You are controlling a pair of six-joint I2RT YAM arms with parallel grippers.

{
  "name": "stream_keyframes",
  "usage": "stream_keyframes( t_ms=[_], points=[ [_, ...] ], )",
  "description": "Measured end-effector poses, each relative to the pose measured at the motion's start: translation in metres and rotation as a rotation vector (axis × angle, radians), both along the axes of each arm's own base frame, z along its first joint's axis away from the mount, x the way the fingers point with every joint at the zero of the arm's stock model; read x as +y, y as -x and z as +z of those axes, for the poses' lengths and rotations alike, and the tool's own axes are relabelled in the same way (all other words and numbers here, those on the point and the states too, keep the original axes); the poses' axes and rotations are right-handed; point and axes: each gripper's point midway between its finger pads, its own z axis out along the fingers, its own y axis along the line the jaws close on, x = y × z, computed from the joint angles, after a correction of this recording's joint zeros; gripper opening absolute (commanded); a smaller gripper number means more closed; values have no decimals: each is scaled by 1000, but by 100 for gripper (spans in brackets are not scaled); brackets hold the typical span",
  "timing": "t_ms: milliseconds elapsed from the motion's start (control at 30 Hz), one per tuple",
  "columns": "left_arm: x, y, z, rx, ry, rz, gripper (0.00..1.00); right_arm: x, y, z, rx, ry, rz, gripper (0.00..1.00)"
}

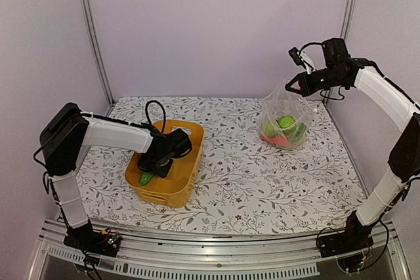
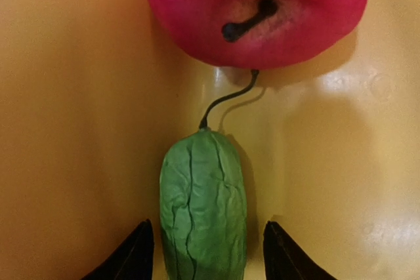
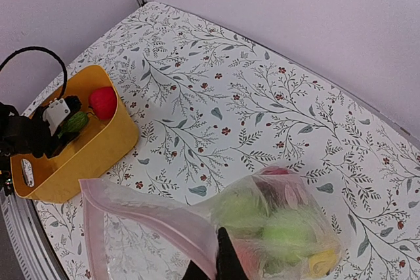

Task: Place the food in the zip-top bag and seal the zipper
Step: Pick up the fake vegetable from the bin.

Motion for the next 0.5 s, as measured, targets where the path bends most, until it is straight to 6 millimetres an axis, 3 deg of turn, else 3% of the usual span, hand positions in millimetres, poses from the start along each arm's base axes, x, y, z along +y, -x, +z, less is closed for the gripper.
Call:
stream_keyframes(
  t_ms=[300,500],
  points=[
    [-1,2,-10,29,0,14,46,0,0,0,1,-2,3,0],
    [-2,1,-9,26,9,22,34,0,1,0,2,-1,3,0]
  ],
)
